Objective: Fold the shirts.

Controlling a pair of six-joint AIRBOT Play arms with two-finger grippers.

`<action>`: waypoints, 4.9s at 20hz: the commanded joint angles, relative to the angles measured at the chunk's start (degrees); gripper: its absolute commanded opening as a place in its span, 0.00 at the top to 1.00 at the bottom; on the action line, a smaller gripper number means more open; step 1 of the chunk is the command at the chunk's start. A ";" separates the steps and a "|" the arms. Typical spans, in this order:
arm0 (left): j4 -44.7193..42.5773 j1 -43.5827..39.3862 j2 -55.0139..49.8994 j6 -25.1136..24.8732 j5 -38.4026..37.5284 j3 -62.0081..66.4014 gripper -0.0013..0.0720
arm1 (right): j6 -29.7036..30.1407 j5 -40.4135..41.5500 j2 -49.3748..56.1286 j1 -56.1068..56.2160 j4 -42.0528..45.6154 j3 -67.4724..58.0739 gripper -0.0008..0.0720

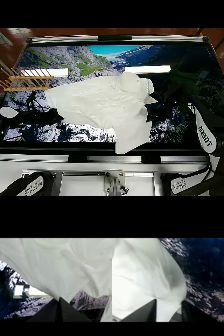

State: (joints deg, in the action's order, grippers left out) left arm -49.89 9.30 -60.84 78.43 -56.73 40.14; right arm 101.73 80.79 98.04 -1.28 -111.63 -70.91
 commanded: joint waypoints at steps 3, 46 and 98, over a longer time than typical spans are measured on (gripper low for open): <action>0.00 0.00 0.96 -1.25 0.11 0.20 0.95 | -2.69 -7.56 -0.79 0.39 -0.31 2.23 0.91; -17.92 0.00 27.58 -0.52 -15.54 75.36 0.95 | 7.34 -28.06 -62.79 0.39 5.29 -41.22 0.92; -11.15 6.86 -32.46 9.57 -27.56 55.08 0.34 | -7.85 -4.87 1.31 -4.96 4.09 -41.22 0.28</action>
State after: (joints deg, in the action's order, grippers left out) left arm -55.92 11.66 -93.25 83.70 -63.75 89.08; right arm 91.46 65.98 104.40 -3.73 -112.46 -112.07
